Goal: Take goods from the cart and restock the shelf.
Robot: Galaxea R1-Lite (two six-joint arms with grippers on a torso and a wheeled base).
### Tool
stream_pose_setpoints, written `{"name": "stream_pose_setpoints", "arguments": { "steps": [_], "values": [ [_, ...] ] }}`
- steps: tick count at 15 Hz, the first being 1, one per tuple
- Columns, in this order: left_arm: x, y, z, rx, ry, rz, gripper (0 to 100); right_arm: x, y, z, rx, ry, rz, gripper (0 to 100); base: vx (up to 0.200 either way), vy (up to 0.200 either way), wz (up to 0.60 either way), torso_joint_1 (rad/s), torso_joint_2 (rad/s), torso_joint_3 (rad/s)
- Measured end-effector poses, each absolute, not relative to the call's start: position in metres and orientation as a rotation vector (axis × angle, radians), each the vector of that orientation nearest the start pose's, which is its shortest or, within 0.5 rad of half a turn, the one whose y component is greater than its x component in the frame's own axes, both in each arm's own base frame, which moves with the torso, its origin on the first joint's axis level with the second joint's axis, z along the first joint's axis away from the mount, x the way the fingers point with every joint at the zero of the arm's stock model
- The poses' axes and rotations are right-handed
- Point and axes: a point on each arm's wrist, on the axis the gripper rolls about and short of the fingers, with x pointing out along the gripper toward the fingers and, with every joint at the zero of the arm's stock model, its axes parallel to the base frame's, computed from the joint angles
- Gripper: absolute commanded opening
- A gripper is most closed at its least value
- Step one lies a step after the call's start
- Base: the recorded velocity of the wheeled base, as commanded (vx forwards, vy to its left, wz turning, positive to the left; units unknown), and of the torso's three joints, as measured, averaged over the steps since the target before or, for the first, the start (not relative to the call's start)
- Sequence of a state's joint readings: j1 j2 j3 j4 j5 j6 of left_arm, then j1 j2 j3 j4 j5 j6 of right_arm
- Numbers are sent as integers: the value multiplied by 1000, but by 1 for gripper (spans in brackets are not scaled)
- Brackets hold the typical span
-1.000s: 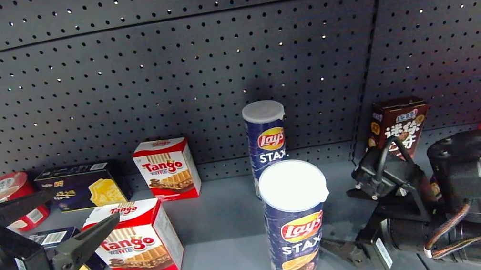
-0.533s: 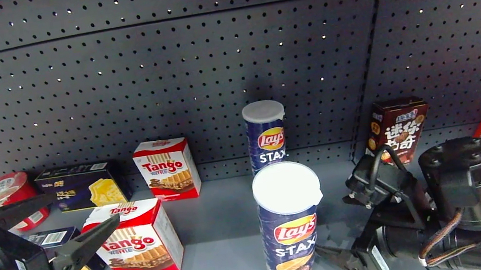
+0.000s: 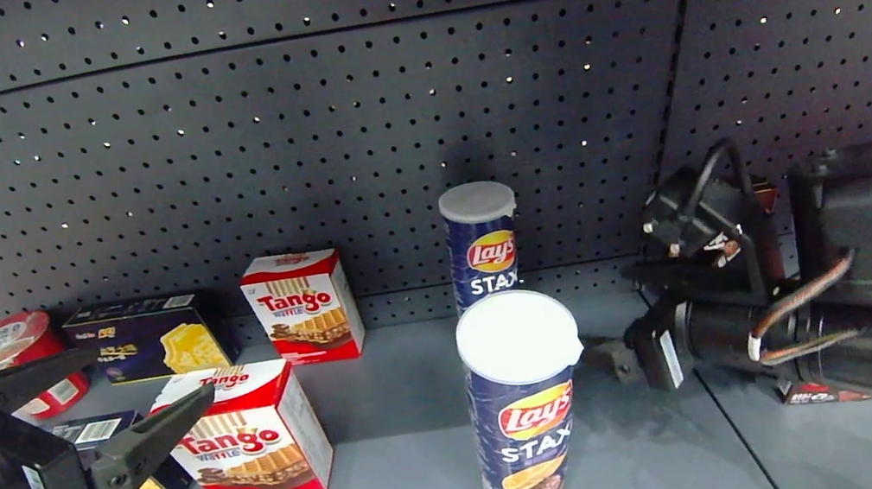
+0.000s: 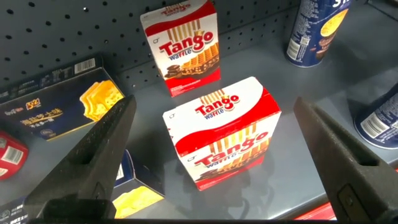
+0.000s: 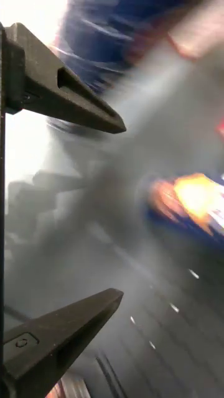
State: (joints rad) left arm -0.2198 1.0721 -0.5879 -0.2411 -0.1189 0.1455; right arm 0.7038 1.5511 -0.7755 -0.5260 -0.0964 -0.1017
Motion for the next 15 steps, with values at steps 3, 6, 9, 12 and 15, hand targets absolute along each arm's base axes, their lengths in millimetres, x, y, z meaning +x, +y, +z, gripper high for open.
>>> {"name": "stream_pose_setpoints", "arguments": {
  "steps": [3,6,9,12,15],
  "values": [
    [141,-34,222,156,226,-352,100,224,160,237,-145,103,539,100,0,0,0,0,0,0],
    [139,-32,224,155,213,-342,100,219,149,254,-117,37,513,100,0,0,0,0,0,0],
    [129,-26,230,151,172,-307,100,199,128,269,-93,-25,487,100,0,0,0,0,0,0],
    [110,-15,234,145,111,-236,100,169,94,266,-84,-48,426,100,0,0,0,0,0,0],
    [85,-7,228,143,69,-169,100,140,55,261,-57,-84,311,100,0,0,0,0,0,0]
  ]
}}
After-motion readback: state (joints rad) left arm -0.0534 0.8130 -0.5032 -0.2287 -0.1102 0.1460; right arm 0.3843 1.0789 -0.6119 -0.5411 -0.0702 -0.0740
